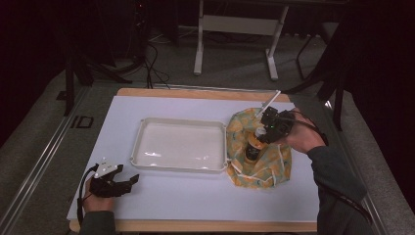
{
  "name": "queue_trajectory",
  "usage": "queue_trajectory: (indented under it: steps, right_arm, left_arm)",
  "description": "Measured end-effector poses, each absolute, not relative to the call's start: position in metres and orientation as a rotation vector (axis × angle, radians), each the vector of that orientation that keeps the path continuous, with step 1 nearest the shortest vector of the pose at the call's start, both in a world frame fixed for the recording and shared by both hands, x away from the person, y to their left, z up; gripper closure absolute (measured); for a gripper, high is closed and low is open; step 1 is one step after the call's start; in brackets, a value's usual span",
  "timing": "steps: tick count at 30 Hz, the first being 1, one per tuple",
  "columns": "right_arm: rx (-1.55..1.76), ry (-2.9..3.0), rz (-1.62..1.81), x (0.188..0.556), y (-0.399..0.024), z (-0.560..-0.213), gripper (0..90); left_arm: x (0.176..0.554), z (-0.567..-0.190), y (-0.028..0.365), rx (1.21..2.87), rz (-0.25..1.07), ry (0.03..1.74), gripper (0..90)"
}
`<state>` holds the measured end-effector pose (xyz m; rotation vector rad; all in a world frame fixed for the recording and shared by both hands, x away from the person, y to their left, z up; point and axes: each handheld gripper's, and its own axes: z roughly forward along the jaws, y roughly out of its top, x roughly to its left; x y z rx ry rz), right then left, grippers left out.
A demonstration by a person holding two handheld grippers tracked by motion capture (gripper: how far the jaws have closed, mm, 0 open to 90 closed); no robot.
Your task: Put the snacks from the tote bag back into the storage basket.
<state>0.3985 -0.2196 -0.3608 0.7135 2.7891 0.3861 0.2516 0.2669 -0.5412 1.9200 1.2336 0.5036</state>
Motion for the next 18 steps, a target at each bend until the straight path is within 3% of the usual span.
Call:
queue_trajectory:
  steps: [18]
  right_arm:
    - [0.764, 2.862, 0.383, 0.4101, -0.2171, -0.3620, 58.4]
  left_arm:
    - [0.2521, -0.5414, 0.2671, 1.918, 0.497, 1.239, 25.2]
